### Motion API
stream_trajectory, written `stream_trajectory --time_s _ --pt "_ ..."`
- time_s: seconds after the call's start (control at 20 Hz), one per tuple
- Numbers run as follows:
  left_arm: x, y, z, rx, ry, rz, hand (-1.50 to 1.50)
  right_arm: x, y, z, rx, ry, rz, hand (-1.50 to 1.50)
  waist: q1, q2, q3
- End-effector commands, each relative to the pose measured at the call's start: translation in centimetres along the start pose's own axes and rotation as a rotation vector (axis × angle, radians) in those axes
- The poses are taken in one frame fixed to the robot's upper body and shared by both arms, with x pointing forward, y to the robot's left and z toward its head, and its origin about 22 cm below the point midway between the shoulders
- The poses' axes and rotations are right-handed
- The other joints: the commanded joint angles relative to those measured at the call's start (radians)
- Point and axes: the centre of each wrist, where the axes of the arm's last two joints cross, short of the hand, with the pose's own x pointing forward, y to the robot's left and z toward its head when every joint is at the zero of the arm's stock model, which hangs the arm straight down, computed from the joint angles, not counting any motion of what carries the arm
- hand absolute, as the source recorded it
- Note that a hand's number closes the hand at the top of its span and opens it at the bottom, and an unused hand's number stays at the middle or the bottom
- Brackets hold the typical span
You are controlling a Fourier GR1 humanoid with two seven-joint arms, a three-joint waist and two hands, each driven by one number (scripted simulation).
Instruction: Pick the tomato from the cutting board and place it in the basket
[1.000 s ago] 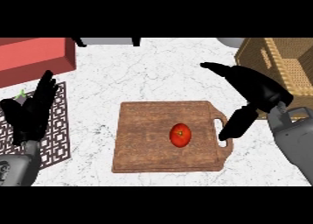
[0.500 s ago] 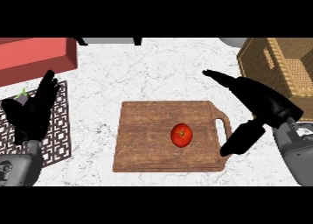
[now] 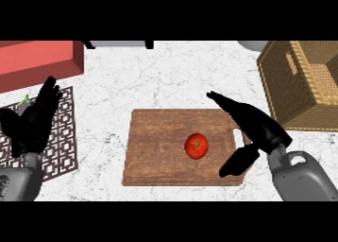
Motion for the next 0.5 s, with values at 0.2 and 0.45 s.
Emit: stream_trajectory --time_s 0.2,0.45 --pt "0.3 -0.4 0.6 0.016 -0.020 -0.013 0.00 -2.0 3.4 -0.9 -0.055 -0.058 -0.004 -1.50 0.000 0.000 0.000" --pt "0.2 0.0 0.5 0.016 -0.005 -0.011 0.00 -2.9 3.9 -1.6 -0.073 -0.055 0.028 -1.50 0.001 -0.001 0.000"
